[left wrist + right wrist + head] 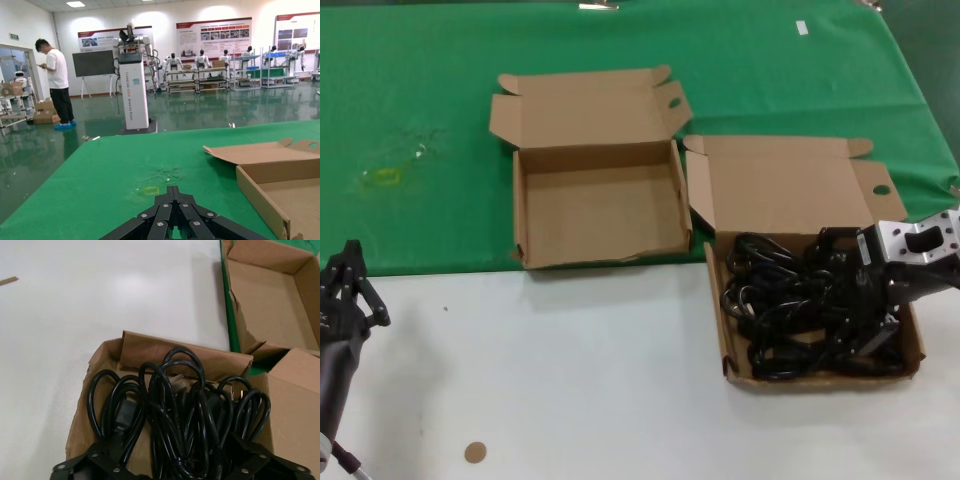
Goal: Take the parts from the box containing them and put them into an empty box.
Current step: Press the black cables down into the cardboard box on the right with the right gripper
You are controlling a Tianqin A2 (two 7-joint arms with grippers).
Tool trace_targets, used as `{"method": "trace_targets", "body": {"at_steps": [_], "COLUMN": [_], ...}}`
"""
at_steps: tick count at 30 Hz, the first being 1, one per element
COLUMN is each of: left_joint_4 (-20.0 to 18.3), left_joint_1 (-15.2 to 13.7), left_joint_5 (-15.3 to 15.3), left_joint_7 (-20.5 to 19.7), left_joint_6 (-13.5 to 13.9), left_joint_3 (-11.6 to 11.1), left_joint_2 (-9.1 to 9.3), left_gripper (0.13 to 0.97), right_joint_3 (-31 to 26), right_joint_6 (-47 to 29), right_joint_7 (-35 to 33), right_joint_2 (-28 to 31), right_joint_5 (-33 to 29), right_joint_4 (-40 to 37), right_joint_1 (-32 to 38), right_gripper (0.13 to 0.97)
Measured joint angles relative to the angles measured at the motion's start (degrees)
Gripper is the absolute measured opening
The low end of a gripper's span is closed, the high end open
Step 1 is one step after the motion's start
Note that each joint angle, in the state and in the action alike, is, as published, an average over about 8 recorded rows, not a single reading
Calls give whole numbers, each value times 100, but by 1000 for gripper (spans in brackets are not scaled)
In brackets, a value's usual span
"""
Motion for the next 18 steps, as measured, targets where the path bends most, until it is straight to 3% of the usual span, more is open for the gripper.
{"method": "trace_targets", "body": {"at_steps": [9,18], "left_joint_4": [0,0], "left_joint_1": [0,0], "left_joint_5": [0,0], "left_joint_7": [0,0], "left_joint_6": [0,0], "left_joint_3": [0,0], "left_joint_2": [0,0], "left_gripper": [144,144], "right_joint_3": [45,96], "right_joint_6": [-60,-146], "right_joint_7": [-94,-90], "right_joint_2": [-199,-290], "right_joint_5": [-275,-444], "right_joint_4": [-245,-314], "right_joint_1": [62,121], "right_gripper": [675,455]}}
